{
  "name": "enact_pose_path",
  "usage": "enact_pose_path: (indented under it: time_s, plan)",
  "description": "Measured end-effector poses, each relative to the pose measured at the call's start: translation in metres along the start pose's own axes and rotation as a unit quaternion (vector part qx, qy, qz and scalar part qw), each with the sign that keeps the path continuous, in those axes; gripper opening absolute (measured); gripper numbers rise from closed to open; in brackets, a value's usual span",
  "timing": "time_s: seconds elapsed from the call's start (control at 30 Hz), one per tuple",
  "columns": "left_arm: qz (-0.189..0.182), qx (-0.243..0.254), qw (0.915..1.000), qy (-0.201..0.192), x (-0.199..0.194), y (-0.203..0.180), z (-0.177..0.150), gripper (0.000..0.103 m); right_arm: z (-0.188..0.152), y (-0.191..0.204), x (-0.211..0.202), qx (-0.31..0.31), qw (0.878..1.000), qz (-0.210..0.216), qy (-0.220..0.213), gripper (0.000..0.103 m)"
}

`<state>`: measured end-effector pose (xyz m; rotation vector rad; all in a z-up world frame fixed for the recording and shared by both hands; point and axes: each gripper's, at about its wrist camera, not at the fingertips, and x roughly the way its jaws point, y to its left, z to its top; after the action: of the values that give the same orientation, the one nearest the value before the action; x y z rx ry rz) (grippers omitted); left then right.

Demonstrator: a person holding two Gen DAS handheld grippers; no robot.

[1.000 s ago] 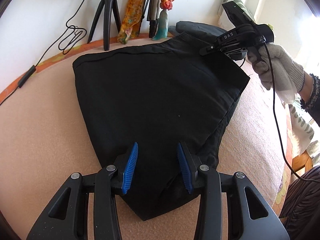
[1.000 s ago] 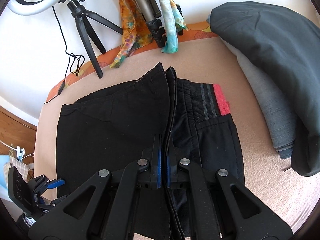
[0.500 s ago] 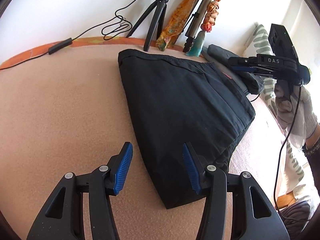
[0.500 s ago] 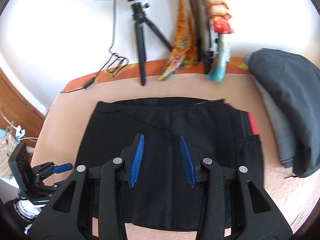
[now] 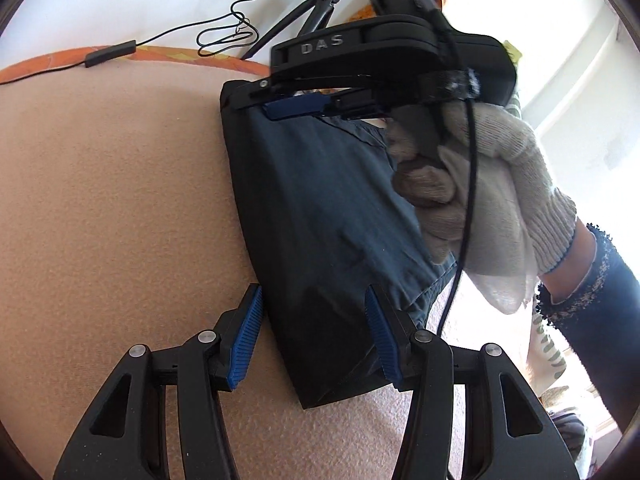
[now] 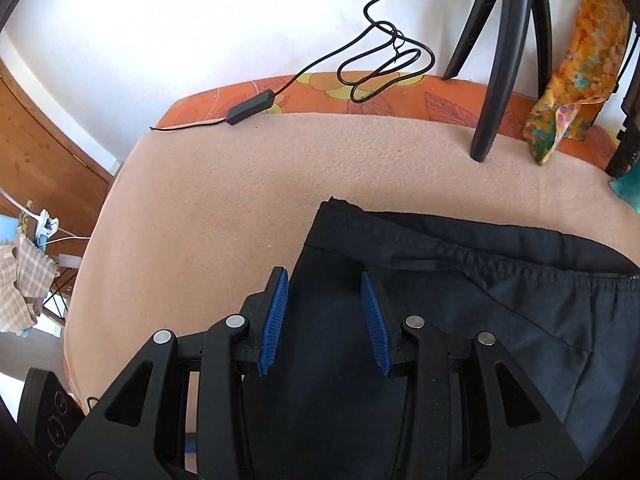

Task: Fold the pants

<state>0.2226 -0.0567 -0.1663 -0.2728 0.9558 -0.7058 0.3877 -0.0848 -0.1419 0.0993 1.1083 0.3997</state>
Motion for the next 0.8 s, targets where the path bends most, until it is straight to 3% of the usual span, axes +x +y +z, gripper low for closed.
enact_pose_path:
  time_s: [0.17, 0.33, 0.43, 0.67, 0.73, 0.8]
  plan:
    - [-0.029, -0.002, 0.9996, -0.005, 0.000, -0.007, -0.002, 0.051, 0.008, -0.005, 0.015, 0.023, 1.000, 0.000, 0.014, 0.040]
    - [-0.042, -0.001, 0.9989, -0.022, -0.004, -0.015, 0.000, 0.051, 0.008, -0.001, 0.000, 0.030, 0.999, -0.012, 0.037, 0.041]
    - [-0.047, 0.003, 0.9985, -0.030, -0.004, -0.022, 0.002, 0.051, 0.006, 0.007, -0.008, 0.024, 0.998, -0.016, 0.052, 0.049]
    - [-0.035, 0.027, 0.9984, -0.034, -0.003, -0.040, 0.006, 0.051, -0.002, 0.040, 0.011, -0.043, 0.986, -0.117, 0.115, 0.052]
    - [-0.017, 0.041, 0.9985, -0.034, -0.002, -0.044, 0.006, 0.051, -0.008, 0.041, 0.018, -0.057, 0.981, -0.138, 0.120, 0.045]
    - [0.003, 0.039, 0.9987, -0.032, -0.003, -0.044, 0.003, 0.056, -0.012, 0.035, 0.017, -0.047, 0.984, -0.133, 0.113, 0.030]
